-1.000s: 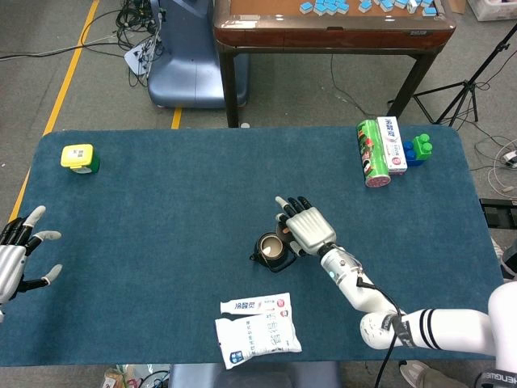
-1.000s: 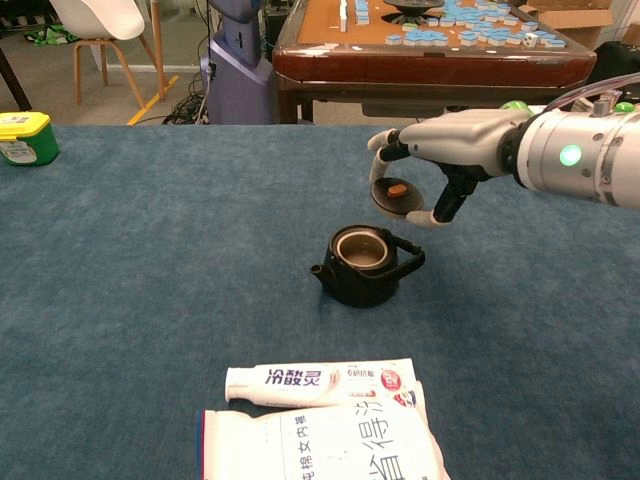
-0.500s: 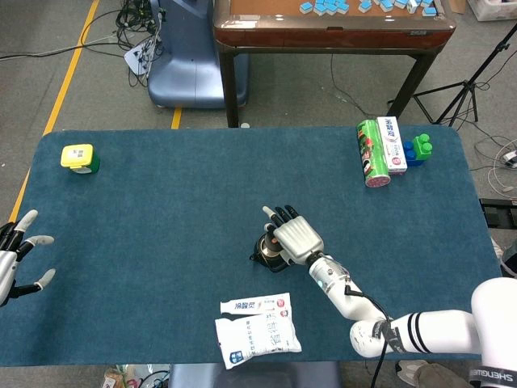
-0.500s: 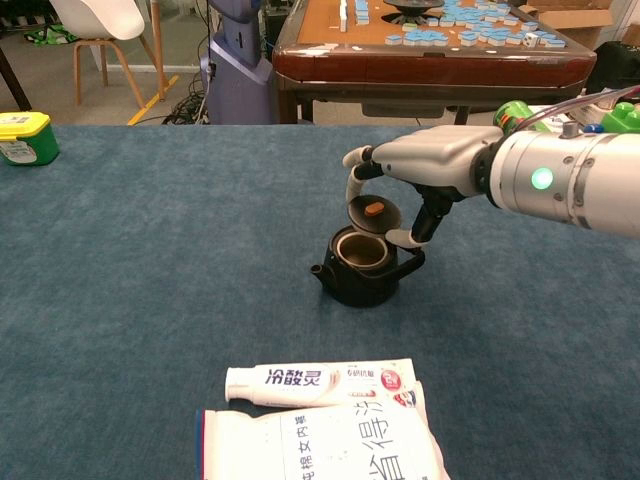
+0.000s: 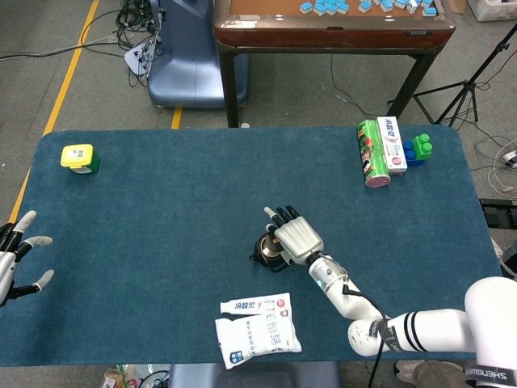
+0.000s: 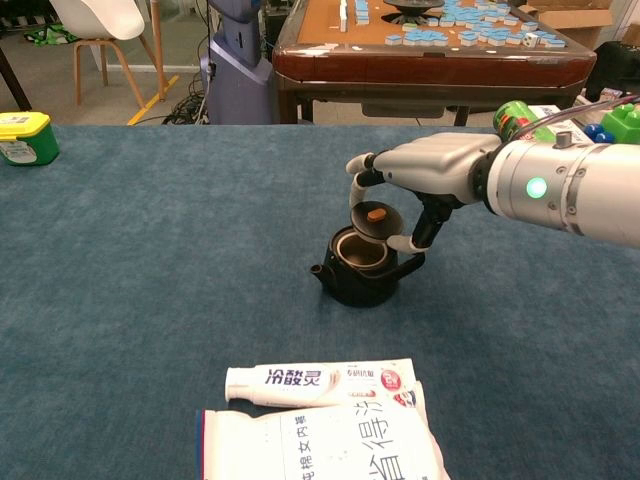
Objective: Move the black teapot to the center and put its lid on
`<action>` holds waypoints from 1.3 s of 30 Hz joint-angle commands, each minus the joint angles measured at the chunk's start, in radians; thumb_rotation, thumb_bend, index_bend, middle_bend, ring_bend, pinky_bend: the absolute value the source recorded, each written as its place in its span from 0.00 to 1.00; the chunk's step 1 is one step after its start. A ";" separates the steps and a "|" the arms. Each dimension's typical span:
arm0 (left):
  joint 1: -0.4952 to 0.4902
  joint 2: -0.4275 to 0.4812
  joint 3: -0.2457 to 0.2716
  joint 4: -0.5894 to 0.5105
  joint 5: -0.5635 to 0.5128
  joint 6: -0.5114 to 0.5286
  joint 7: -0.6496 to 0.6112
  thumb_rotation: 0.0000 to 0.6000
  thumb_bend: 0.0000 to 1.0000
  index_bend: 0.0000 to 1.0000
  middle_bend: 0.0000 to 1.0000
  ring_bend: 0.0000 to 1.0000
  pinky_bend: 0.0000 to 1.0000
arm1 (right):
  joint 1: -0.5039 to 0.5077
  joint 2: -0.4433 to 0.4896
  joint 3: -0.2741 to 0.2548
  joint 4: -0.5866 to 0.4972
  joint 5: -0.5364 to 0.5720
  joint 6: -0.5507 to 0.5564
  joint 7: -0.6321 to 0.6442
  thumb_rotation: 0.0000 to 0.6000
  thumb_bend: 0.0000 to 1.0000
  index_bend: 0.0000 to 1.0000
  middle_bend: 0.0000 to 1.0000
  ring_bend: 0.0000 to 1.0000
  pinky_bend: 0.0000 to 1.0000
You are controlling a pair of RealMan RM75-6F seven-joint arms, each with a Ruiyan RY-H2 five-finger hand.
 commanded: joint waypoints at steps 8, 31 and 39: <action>-0.001 0.001 -0.003 0.001 -0.005 -0.006 0.001 1.00 0.26 0.32 0.00 0.00 0.00 | 0.003 -0.002 -0.005 0.011 0.002 0.001 0.000 1.00 0.40 0.31 0.00 0.00 0.00; 0.010 0.003 -0.006 0.001 -0.012 0.002 -0.003 1.00 0.26 0.32 0.00 0.00 0.00 | 0.020 -0.036 0.001 0.053 0.020 -0.020 0.021 1.00 0.36 0.19 0.00 0.00 0.00; 0.011 0.006 -0.008 -0.012 -0.013 0.003 0.013 1.00 0.26 0.32 0.00 0.00 0.00 | 0.006 -0.012 0.009 0.035 -0.008 -0.012 0.055 1.00 0.34 0.16 0.00 0.00 0.00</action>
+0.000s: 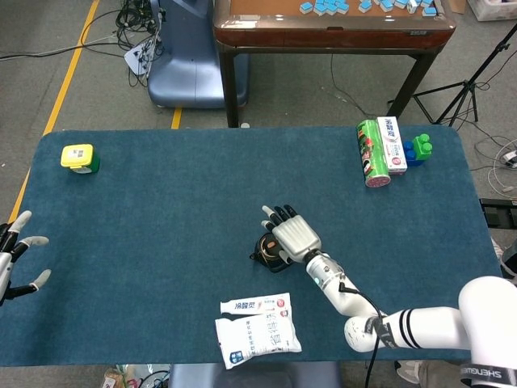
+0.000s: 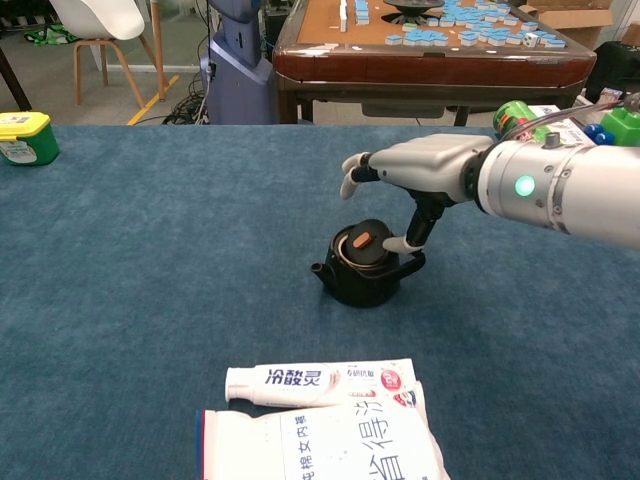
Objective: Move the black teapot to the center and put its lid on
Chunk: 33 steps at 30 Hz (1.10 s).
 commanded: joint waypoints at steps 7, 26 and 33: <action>-0.002 0.001 -0.004 -0.011 -0.007 -0.006 0.021 1.00 0.26 0.32 0.00 0.00 0.00 | -0.019 0.036 0.012 -0.029 -0.036 0.008 0.043 1.00 0.34 0.16 0.00 0.00 0.00; -0.008 0.000 -0.014 -0.076 -0.023 -0.011 0.127 1.00 0.26 0.32 0.00 0.00 0.00 | -0.053 0.181 -0.044 -0.225 -0.049 0.038 0.002 1.00 0.34 0.18 0.00 0.00 0.00; -0.010 0.000 -0.018 -0.097 -0.034 -0.016 0.153 1.00 0.26 0.32 0.00 0.00 0.00 | -0.033 0.225 -0.064 -0.269 0.036 0.019 -0.037 1.00 0.32 0.23 0.00 0.00 0.00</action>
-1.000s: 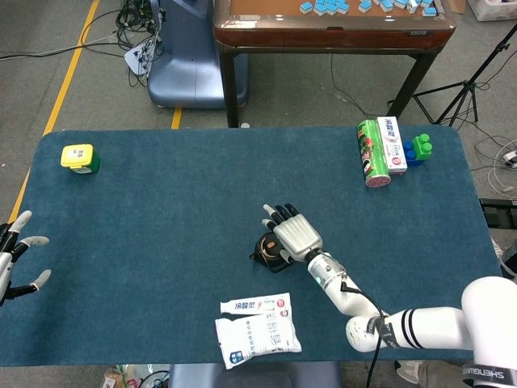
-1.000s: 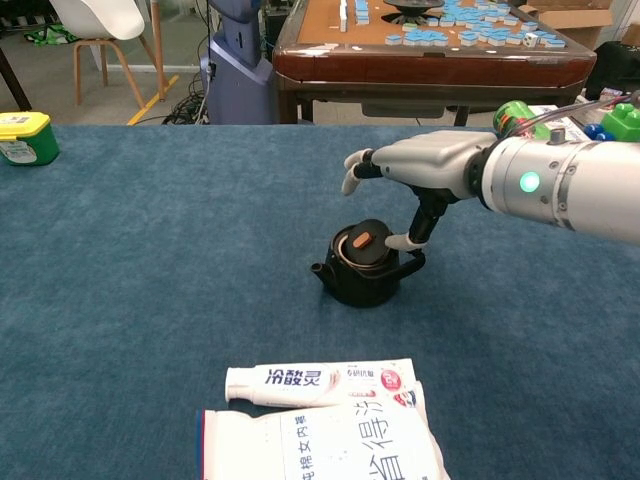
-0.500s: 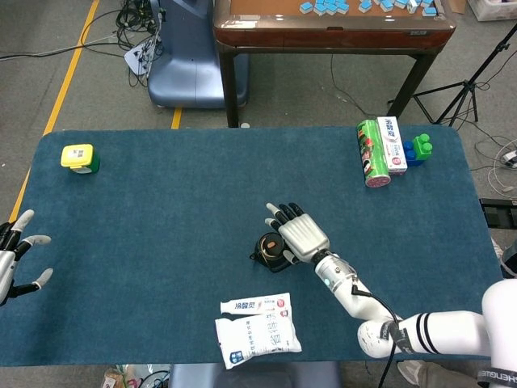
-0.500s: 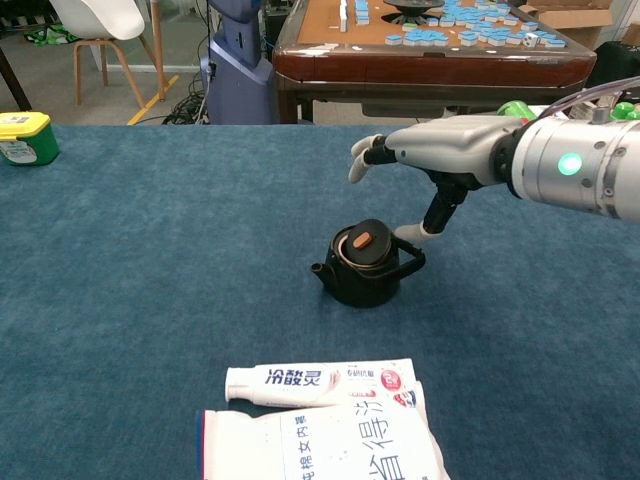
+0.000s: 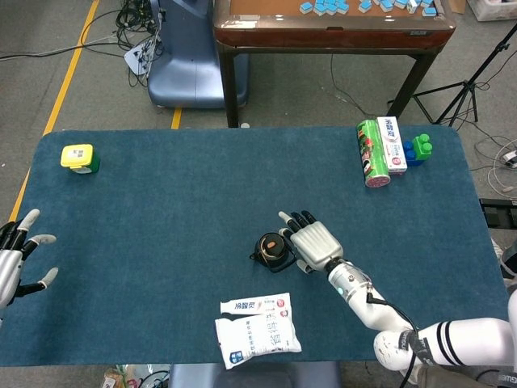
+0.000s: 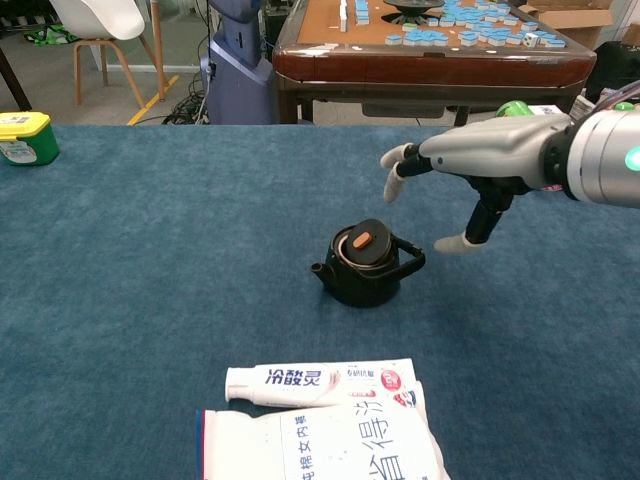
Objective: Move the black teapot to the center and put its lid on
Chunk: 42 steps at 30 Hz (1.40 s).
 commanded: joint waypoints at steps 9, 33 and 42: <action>-0.001 -0.002 -0.004 -0.012 -0.011 -0.006 0.017 1.00 0.26 0.32 0.00 0.00 0.00 | 0.038 0.001 -0.013 -0.014 0.075 -0.026 -0.025 1.00 0.29 0.24 0.00 0.00 0.00; 0.009 -0.007 -0.007 0.023 -0.027 -0.010 -0.019 1.00 0.26 0.32 0.00 0.00 0.00 | 0.081 -0.059 -0.037 0.086 0.125 -0.064 -0.008 1.00 0.29 0.24 0.00 0.00 0.00; 0.008 -0.010 -0.008 0.033 -0.031 -0.018 -0.033 1.00 0.26 0.33 0.00 0.00 0.00 | 0.091 -0.083 -0.046 0.124 0.132 -0.088 0.004 1.00 0.29 0.24 0.00 0.00 0.00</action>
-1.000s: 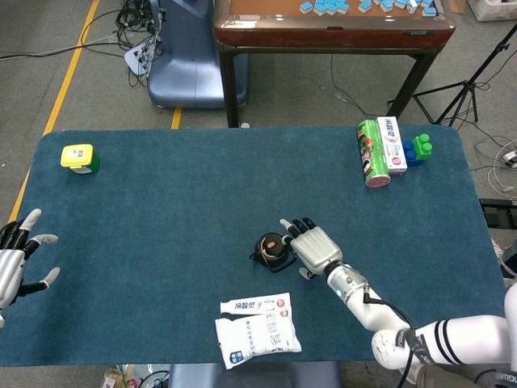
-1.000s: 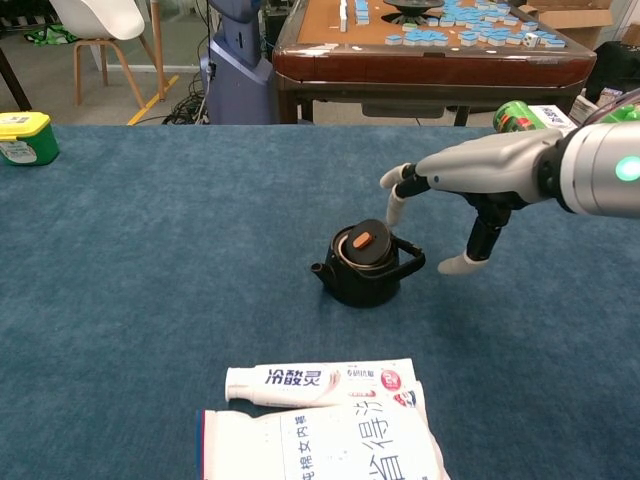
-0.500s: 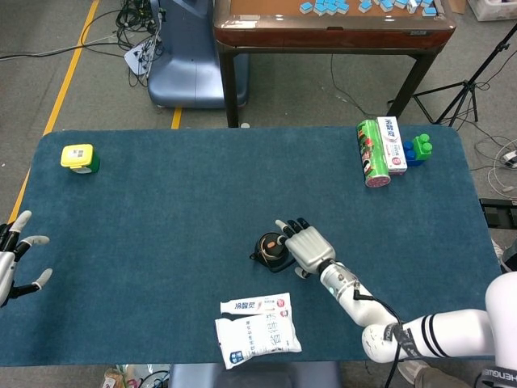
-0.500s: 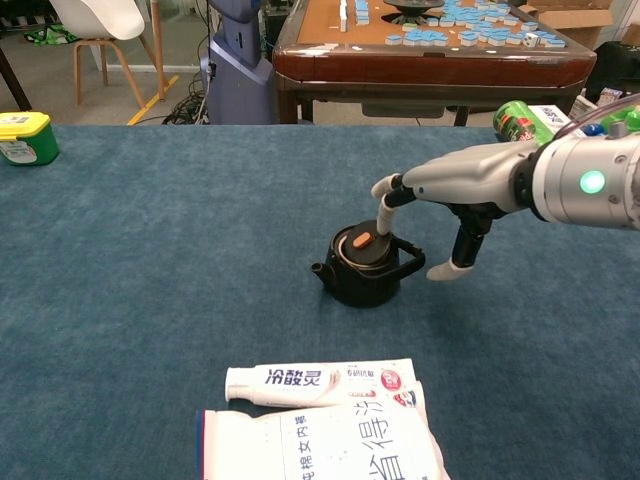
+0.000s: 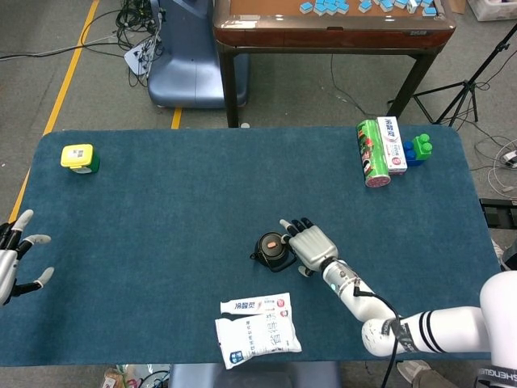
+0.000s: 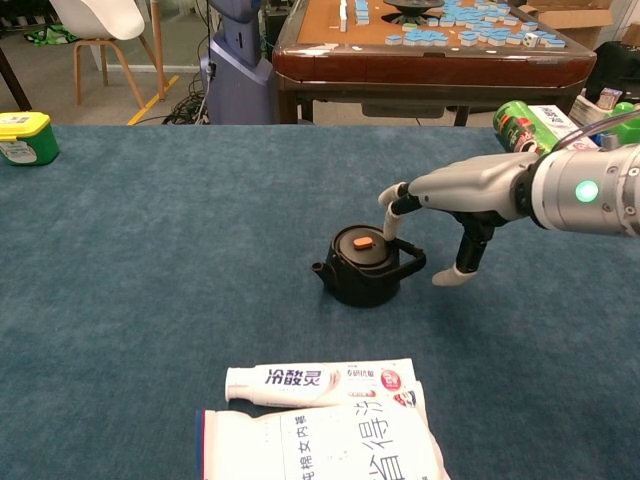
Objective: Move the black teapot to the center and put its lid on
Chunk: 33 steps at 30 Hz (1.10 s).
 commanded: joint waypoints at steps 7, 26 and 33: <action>0.009 0.004 0.001 0.012 0.005 0.011 -0.026 1.00 0.26 0.33 0.00 0.00 0.00 | -0.003 0.023 0.023 -0.036 -0.028 0.017 0.040 1.00 0.29 0.24 0.00 0.00 0.00; 0.011 0.040 0.008 -0.108 0.044 0.040 0.079 1.00 0.26 0.33 0.00 0.00 0.00 | -0.231 0.401 -0.015 -0.321 -0.342 0.194 0.240 1.00 0.29 0.24 0.00 0.00 0.00; 0.020 0.016 0.020 -0.112 0.093 0.079 0.092 1.00 0.26 0.33 0.00 0.00 0.00 | -0.421 0.477 -0.100 -0.302 -0.632 0.329 0.338 1.00 0.29 0.24 0.00 0.00 0.00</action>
